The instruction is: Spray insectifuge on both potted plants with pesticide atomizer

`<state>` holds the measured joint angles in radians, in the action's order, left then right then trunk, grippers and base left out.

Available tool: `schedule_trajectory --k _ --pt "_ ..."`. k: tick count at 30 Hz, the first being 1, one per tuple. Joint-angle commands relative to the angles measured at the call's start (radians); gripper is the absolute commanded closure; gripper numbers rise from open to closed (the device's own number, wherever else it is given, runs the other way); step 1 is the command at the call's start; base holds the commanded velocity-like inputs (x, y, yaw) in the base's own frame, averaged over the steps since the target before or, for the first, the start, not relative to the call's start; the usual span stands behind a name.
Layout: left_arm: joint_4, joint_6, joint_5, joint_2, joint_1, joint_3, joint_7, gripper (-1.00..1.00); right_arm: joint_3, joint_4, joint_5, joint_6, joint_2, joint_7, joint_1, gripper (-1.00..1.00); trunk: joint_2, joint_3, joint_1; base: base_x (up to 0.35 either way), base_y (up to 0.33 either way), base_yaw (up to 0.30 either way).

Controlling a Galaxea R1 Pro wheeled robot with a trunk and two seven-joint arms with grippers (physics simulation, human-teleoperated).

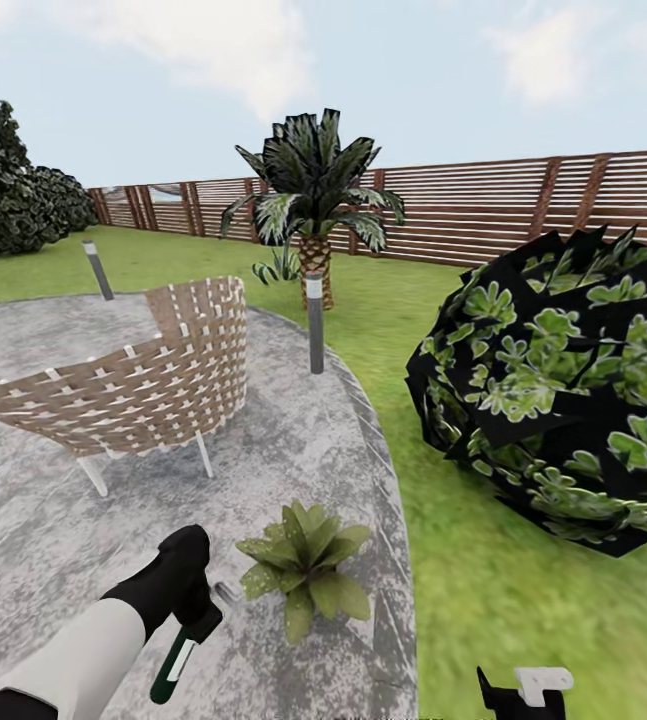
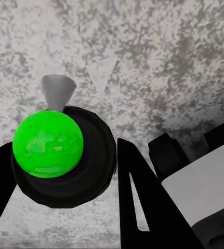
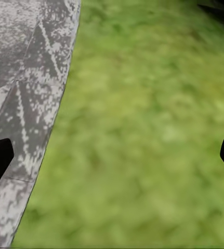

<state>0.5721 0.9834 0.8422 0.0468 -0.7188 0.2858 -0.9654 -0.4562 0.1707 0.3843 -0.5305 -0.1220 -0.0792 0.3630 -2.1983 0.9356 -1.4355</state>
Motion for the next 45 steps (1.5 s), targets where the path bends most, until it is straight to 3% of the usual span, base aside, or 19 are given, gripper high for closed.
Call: schedule_trajectory --k 1,9,23,45 --pt "0.002 0.003 0.009 0.001 -0.001 0.005 -0.010 1.00 -0.009 0.000 0.002 -0.003 0.000 -0.008 0.001 -1.00 0.000 0.001 0.000 -0.194 -0.149 0.278" --pt "0.002 0.003 0.009 0.001 -0.001 0.004 -0.004 1.00 -0.009 0.000 0.002 -0.003 0.000 -0.008 0.001 -1.00 0.000 0.001 0.000 -0.211 -0.162 0.278" --pt "0.002 0.003 0.009 -0.002 -0.001 0.004 -0.004 1.00 -0.007 0.000 0.002 -0.003 0.001 -0.008 0.001 -1.00 0.000 0.010 0.000 0.163 -0.193 0.092" --pt "0.002 0.003 0.008 -0.002 -0.004 0.004 -0.004 1.00 -0.007 0.000 0.002 -0.003 0.001 -0.009 0.001 -1.00 0.000 0.037 0.000 -0.010 -0.270 0.164"
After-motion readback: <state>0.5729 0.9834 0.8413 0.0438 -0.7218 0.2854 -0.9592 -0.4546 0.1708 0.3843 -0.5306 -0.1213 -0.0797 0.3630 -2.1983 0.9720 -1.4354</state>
